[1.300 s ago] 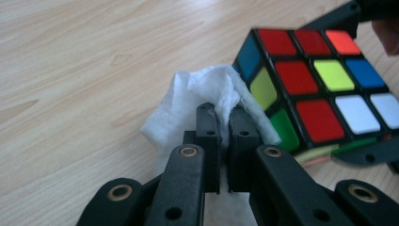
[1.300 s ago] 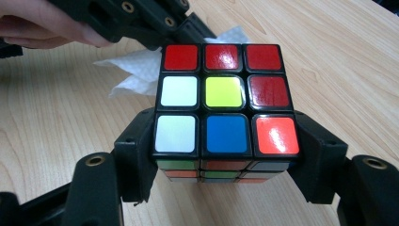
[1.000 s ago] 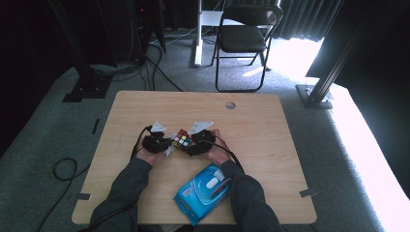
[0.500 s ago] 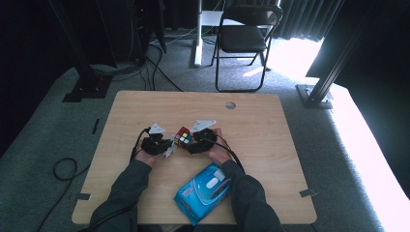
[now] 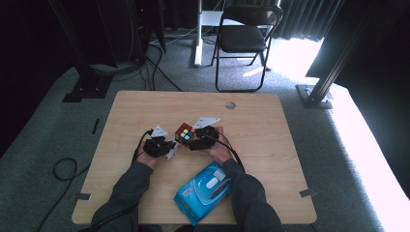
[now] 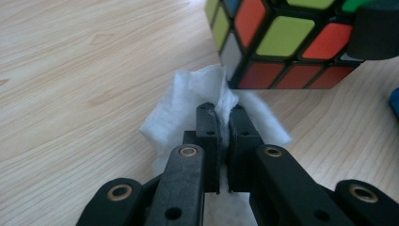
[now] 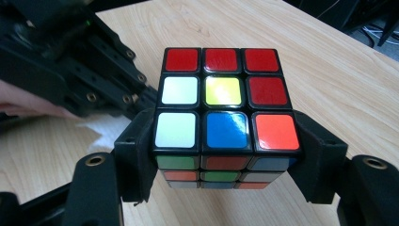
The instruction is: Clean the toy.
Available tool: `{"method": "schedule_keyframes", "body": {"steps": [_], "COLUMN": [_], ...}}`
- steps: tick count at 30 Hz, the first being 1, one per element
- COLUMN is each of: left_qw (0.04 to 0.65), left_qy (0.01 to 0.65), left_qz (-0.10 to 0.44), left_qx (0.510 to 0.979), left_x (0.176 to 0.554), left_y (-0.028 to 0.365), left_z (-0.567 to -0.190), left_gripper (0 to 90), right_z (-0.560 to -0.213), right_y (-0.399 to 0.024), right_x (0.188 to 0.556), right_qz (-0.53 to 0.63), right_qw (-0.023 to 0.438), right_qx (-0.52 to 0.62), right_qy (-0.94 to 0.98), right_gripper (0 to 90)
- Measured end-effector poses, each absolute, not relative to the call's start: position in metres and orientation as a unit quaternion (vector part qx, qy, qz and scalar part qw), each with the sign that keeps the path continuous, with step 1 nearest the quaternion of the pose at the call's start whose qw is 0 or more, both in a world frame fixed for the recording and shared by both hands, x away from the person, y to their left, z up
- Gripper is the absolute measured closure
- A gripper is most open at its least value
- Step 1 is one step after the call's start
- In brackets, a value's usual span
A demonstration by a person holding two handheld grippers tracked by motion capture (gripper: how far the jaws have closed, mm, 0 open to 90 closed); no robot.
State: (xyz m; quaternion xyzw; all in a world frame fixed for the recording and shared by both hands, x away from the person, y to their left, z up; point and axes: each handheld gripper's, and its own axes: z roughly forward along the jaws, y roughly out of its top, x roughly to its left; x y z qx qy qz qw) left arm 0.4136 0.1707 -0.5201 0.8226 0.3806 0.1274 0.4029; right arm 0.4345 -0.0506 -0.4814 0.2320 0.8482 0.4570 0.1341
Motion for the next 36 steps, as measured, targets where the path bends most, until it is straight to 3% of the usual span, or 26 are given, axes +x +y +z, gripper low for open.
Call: {"method": "schedule_keyframes", "body": {"steps": [22, 36], "left_qw": [0.415, 0.43], "left_qy": [0.33, 0.406], "left_qz": [0.125, 0.148], "left_qx": [0.839, 0.793], "left_x": [0.4, 0.413], "left_y": [0.139, 0.175], "left_z": [-0.522, -0.523], "left_gripper": [85.9, 85.4], "right_z": [-0.482, -0.483], "right_y": [-0.05, -0.049], "right_x": [0.436, 0.435], "right_qz": [0.457, 0.459], "right_qw": [0.133, 0.126], "right_qx": [0.239, 0.235], "right_qy": [0.847, 0.848], "right_gripper": [34.0, 34.0]}}
